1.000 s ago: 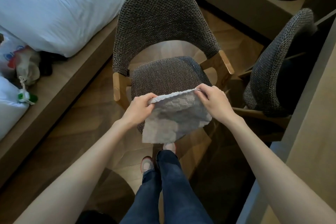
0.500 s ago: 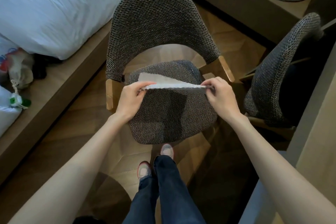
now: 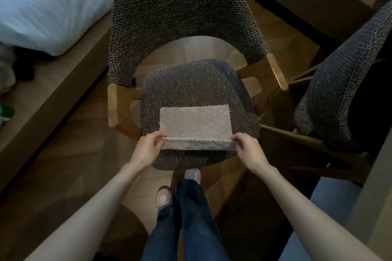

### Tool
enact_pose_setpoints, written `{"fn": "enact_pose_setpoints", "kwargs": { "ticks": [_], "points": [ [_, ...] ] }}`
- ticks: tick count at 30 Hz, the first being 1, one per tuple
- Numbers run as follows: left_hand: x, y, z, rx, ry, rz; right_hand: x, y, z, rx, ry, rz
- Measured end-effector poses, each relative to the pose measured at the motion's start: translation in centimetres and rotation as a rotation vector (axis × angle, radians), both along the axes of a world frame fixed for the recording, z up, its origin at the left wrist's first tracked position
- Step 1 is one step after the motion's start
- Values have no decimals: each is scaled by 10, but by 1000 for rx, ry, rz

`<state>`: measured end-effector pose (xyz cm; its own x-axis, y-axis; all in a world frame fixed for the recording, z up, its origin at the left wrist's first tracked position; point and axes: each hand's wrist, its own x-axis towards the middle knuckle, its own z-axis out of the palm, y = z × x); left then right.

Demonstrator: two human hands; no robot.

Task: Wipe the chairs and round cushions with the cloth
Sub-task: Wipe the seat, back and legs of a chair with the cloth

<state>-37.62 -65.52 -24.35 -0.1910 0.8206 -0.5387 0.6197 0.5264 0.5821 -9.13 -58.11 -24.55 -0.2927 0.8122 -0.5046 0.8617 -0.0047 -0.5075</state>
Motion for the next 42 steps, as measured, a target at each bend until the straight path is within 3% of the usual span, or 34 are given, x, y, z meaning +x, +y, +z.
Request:
{"fn": "enact_pose_setpoints", "kwargs": {
  "ticks": [12, 18, 23, 27, 31, 36, 37, 40, 42],
  "points": [
    [-8, 70, -98, 178, -19, 401, -46, 76, -92, 205, 147, -318],
    [-6, 40, -119, 231, 85, -25, -46, 50, -130, -18, -96, -619],
    [-2, 33, -140, 142, 171, -269, -45, 50, -138, -48, -124, -653],
    [-1, 42, -156, 204, 265, -267, -52, 62, -119, -55, 141, -641],
    [-11, 44, -177, 455, 117, -57, -90, 61, -92, -33, 488, -483],
    [-24, 38, -199, 604, 6, 27, -147, 39, -105, -331, 751, -248],
    [-24, 36, -202, 598, 4, 20, -152, 34, -115, -227, 747, -209],
    [-24, 38, -207, 645, -9, 35, -152, 28, -150, 369, 504, -34],
    [-26, 41, -210, 720, -7, 57, -152, 25, -169, 437, 388, 119]
  ]
}}
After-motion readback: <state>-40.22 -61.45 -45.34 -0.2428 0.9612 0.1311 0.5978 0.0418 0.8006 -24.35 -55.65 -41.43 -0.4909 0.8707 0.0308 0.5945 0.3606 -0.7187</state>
